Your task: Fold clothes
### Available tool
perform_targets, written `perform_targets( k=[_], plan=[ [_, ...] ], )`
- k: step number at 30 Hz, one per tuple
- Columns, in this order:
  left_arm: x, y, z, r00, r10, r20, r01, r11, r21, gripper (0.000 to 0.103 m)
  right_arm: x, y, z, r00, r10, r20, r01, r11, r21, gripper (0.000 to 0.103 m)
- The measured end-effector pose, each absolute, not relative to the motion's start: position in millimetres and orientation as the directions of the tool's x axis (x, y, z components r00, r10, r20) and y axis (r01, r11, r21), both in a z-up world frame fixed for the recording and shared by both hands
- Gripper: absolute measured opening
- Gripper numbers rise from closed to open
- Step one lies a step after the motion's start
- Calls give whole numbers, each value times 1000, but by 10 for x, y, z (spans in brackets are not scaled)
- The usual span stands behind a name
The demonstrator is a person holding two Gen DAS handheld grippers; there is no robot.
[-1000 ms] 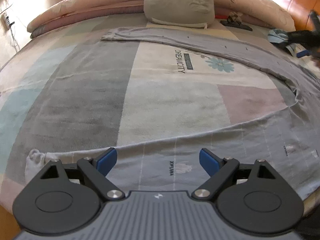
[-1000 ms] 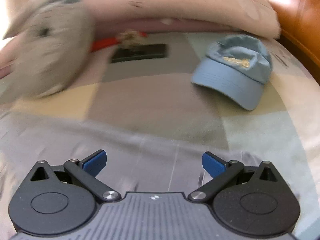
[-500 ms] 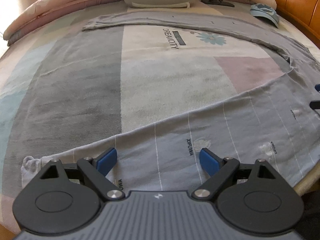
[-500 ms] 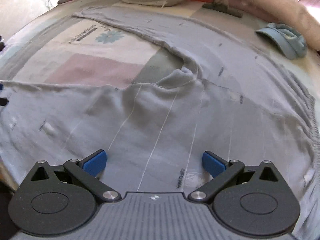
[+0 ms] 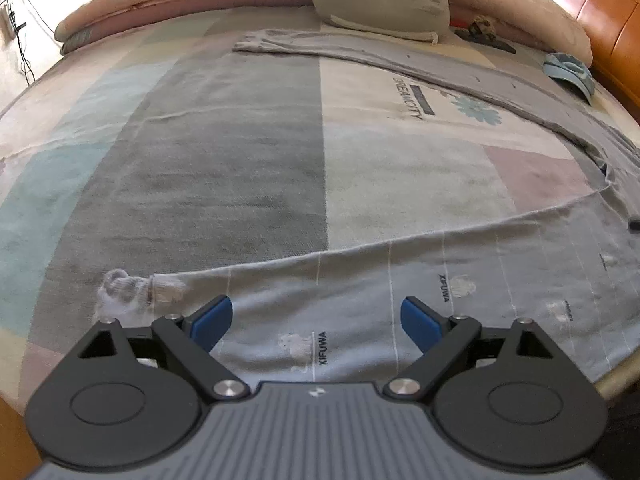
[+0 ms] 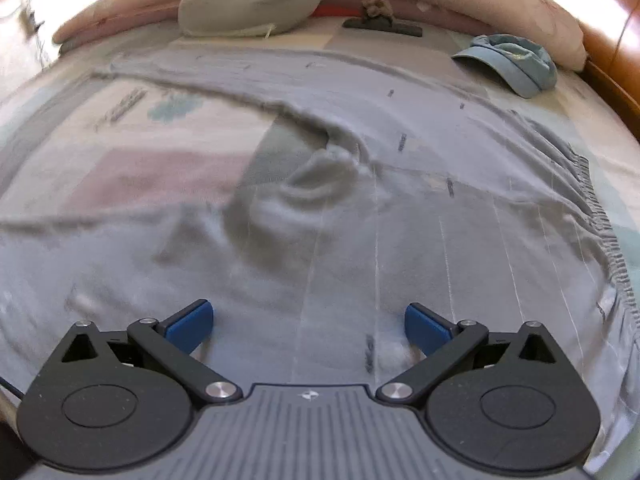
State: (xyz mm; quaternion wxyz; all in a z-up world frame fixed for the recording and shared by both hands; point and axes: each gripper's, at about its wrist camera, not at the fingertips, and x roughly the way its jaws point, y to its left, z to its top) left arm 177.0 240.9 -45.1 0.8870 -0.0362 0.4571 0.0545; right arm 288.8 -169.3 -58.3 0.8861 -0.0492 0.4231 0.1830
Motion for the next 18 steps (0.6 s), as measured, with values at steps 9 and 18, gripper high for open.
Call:
perform_targets(
  k=[9, 18],
  plan=[
    [1722, 2443, -473, 604, 12, -797, -116, 991, -73, 91, 3063, -1149, -511, 525, 436, -730, -454, 870, 193, 103],
    [1802, 2472, -345, 647, -28, -762, -65, 994, -91, 91, 3001, -811, -368, 508, 462, -727, -484, 851, 202, 103]
  ],
)
